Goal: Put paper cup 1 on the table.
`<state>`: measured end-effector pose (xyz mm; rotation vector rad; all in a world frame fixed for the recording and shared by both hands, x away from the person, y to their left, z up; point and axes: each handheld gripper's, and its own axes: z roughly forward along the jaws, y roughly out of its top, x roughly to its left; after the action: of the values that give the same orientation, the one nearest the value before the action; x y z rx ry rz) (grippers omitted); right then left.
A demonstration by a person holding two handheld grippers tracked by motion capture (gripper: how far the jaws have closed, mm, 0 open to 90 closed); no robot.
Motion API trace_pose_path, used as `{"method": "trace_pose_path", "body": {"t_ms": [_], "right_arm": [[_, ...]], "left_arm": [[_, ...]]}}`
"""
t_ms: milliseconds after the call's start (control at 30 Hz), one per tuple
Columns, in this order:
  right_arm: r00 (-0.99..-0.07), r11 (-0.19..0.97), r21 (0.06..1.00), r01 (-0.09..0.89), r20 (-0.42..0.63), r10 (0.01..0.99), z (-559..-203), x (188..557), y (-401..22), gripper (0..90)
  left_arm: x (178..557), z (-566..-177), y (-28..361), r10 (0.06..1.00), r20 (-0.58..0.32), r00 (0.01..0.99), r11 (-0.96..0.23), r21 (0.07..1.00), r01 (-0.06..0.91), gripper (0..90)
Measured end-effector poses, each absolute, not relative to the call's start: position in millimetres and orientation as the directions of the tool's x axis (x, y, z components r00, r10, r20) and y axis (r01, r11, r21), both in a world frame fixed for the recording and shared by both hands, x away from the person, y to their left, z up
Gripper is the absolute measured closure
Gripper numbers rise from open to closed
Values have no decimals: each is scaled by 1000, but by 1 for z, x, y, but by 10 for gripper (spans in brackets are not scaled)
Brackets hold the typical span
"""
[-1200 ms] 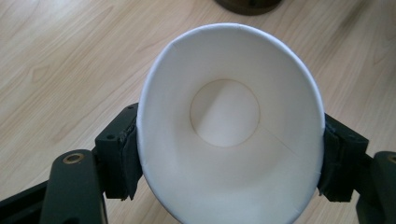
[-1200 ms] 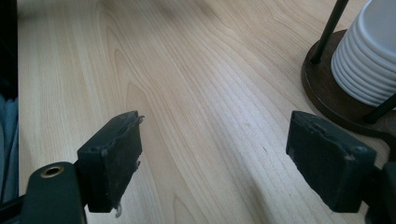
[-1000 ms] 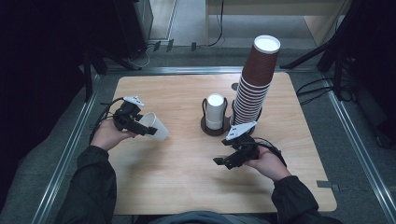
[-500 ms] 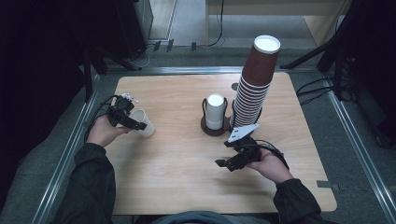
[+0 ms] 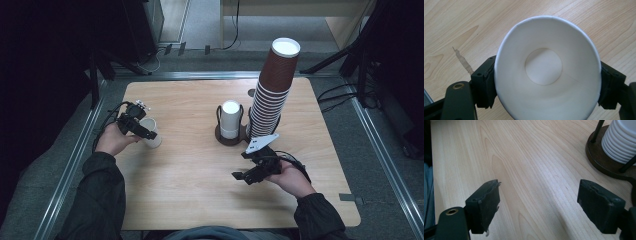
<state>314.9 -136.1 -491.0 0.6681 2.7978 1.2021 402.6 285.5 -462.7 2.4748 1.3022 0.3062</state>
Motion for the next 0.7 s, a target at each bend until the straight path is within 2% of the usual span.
{"method": "trace_pose_path", "body": {"t_ms": [100, 300, 700], "right_arm": [[-909, 612, 698, 373, 143, 391, -491, 315, -136, 190], [-910, 609, 700, 373, 147, 388, -491, 315, -136, 190], [-911, 603, 709, 366, 140, 387, -488, 316, -139, 187]], "left_arm": [[403, -464, 284, 830, 57, 554, -532, 376, 758, 162], [404, -462, 282, 827, 26, 562, -526, 391, 755, 89], [397, -441, 287, 835, 0, 551, -487, 467, 738, 86]]}}
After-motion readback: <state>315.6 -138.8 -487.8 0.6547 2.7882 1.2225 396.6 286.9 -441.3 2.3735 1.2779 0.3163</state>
